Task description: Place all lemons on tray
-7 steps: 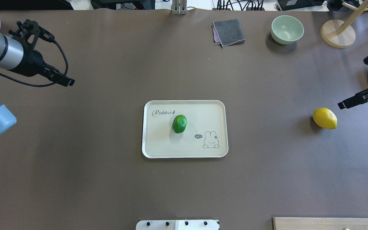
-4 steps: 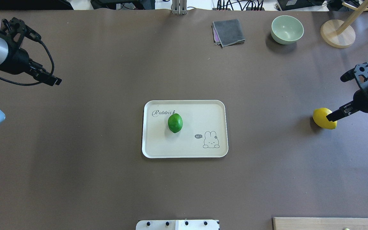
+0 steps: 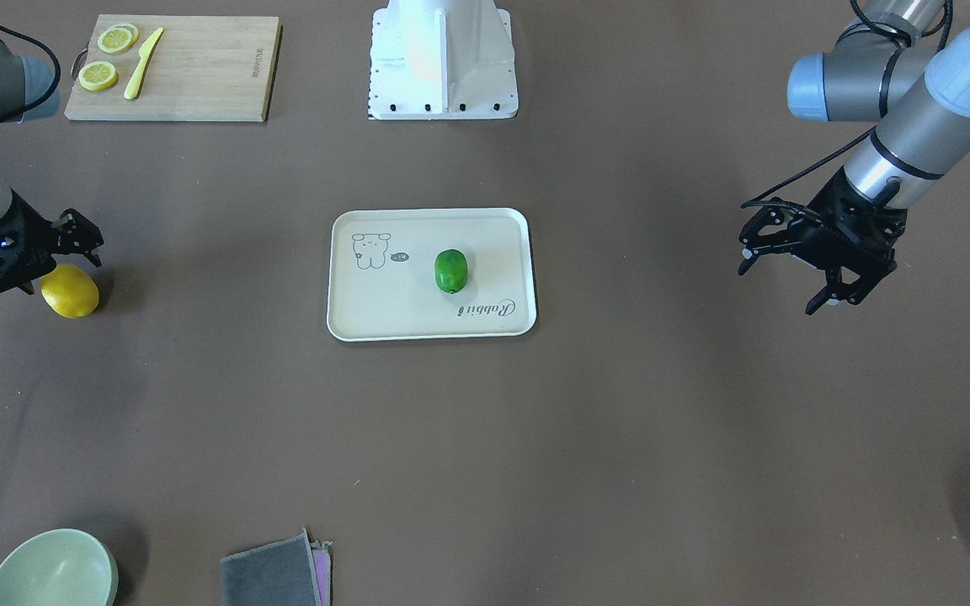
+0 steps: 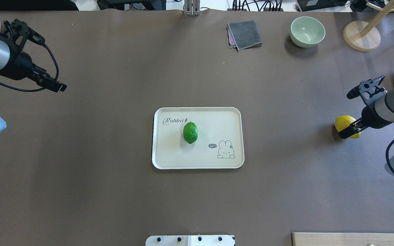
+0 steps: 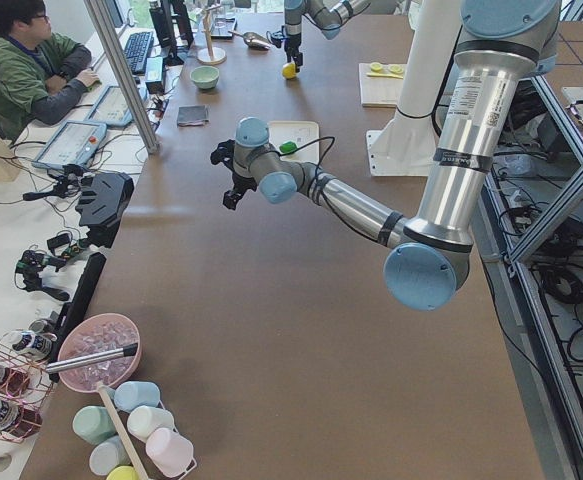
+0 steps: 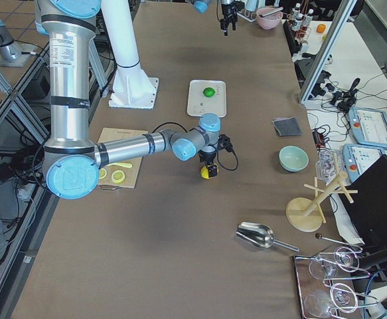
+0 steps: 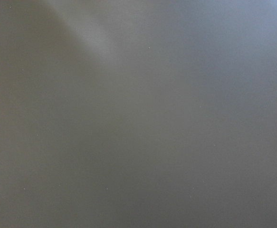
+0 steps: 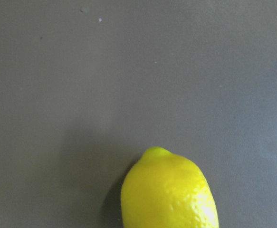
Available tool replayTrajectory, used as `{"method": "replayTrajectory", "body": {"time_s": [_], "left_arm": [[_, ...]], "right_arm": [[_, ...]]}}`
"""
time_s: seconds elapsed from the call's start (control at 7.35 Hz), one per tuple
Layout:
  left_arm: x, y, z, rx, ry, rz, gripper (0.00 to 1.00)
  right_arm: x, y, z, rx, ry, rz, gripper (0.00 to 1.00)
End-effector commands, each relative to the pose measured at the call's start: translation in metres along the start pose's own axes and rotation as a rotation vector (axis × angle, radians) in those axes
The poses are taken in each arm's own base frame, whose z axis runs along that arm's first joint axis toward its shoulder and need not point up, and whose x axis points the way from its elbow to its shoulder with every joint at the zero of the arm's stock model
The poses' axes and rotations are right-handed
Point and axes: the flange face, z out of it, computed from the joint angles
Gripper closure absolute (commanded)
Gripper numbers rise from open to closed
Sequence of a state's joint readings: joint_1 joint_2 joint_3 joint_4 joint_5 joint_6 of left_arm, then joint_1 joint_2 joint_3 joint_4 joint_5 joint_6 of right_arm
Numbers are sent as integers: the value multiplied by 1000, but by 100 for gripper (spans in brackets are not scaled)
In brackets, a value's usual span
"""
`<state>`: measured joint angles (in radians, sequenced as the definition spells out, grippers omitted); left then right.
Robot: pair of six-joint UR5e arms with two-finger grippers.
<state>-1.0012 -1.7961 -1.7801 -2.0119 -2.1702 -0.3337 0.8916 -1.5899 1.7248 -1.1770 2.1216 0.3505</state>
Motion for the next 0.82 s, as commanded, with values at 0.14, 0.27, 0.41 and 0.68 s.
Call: {"method": "replayTrajectory", "body": {"time_s": [0.14, 0.27, 0.41, 0.68], "left_arm": [[1, -1, 0, 6, 2, 1, 1], [1, -1, 2, 4, 2, 1, 1], [0, 0, 2, 3, 2, 0, 1], [0, 1, 2, 1, 3, -4, 1]], "right_arm": [[-11, -18, 6, 2, -11, -29, 83], [-21, -22, -4, 18, -27, -42, 100], [-42, -30, -32, 69, -44, -51, 100], [-111, -82, -53, 92, -101, 124, 100]]}}
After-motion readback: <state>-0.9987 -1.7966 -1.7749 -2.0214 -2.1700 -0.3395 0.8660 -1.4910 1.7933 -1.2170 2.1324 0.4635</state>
